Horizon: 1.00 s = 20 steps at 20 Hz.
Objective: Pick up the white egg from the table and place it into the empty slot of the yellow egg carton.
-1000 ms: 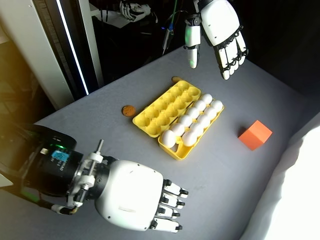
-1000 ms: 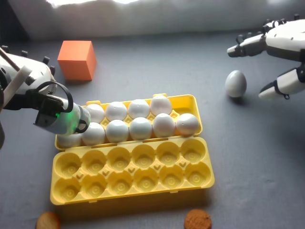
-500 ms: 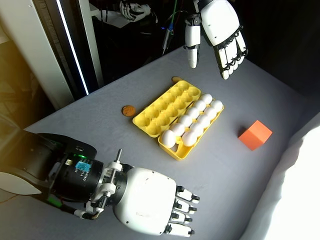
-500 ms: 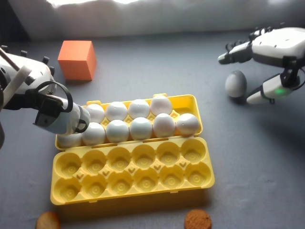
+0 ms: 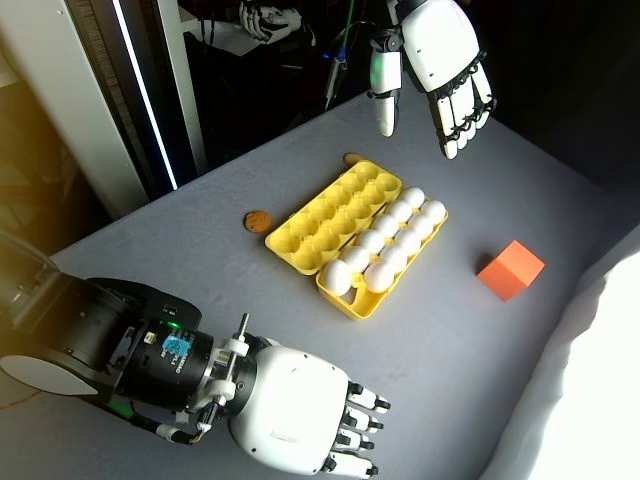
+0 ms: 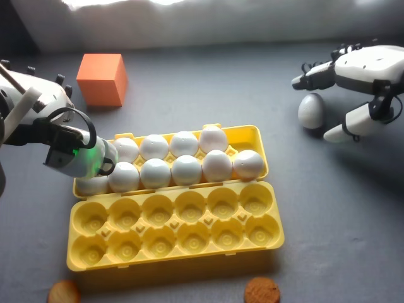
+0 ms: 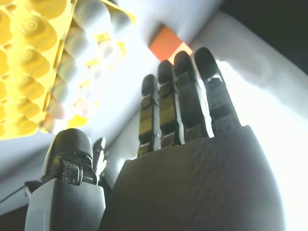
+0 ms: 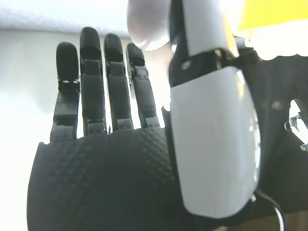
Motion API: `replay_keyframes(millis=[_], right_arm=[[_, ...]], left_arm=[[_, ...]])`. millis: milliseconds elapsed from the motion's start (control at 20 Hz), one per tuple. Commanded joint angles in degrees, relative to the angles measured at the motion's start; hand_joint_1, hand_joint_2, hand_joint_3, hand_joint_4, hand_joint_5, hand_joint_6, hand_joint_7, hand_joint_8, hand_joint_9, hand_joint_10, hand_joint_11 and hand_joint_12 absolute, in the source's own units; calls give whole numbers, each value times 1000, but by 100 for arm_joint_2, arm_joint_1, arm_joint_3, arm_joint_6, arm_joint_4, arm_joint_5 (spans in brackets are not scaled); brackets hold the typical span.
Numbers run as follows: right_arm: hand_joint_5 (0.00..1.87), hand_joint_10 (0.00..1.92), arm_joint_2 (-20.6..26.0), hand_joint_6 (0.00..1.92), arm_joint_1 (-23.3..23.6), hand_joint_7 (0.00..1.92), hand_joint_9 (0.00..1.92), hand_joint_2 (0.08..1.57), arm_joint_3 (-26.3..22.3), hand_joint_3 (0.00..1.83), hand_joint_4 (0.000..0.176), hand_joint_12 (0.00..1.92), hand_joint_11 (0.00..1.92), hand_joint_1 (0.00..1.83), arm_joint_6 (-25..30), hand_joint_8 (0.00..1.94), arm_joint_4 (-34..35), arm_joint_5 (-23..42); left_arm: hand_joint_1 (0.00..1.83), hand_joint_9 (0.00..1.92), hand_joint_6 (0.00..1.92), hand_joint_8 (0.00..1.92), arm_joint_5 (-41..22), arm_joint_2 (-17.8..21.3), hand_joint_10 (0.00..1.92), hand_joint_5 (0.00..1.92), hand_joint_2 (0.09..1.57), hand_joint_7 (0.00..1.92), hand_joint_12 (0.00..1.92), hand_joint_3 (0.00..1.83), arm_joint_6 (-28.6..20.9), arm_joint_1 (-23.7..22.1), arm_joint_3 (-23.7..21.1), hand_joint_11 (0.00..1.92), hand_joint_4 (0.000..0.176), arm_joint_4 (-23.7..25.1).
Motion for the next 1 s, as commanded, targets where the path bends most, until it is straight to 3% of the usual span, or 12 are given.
replay_keyframes(millis=[0,50,350,500,550,700,850,900,950], right_arm=[[440,84,63,24,-4,511,546,984,53,1,0,1393,10,1116,10,23,94,642],[442,84,42,23,-49,510,541,1000,77,7,0,1396,1,1110,10,21,95,698],[613,231,-32,51,-124,664,610,988,182,0,0,1388,144,1168,16,33,136,817],[635,295,-31,45,-122,721,646,996,181,0,0,1331,240,1160,16,36,136,817],[658,328,-30,44,-121,745,647,1008,180,1,0,1348,239,1157,16,34,136,813],[721,528,-28,37,-110,823,625,1040,177,0,0,1360,284,1162,16,28,136,745],[830,601,-26,76,-92,964,738,1061,165,6,0,1432,358,1187,15,75,135,722],[839,702,-25,933,-90,1036,788,1115,155,5,0,1483,424,1214,15,743,135,722],[813,753,-24,1154,-90,1001,813,1147,139,1,0,1506,452,1208,14,964,135,722]], left_arm=[[0,300,4,10,82,40,11,260,1278,312,651,0,30,-38,4,0,0,487],[0,339,4,7,83,40,11,291,1270,351,740,0,30,-38,4,0,0,487],[0,329,0,1,86,39,1,290,1279,342,665,0,30,-39,4,0,0,487],[0,356,8,7,86,38,7,332,1279,376,732,0,30,-40,4,0,0,487],[0,325,4,5,86,38,5,307,1285,346,657,2,30,-40,4,0,0,487],[0,351,1,7,86,38,11,304,1289,362,702,2,30,-40,4,0,0,487],[0,330,0,1,86,38,3,290,1286,349,668,0,30,-40,4,0,0,487],[0,334,3,3,86,38,5,301,1286,357,676,0,30,-40,4,0,0,487],[0,355,8,8,86,38,10,321,1284,377,722,0,30,-40,4,0,0,487]])
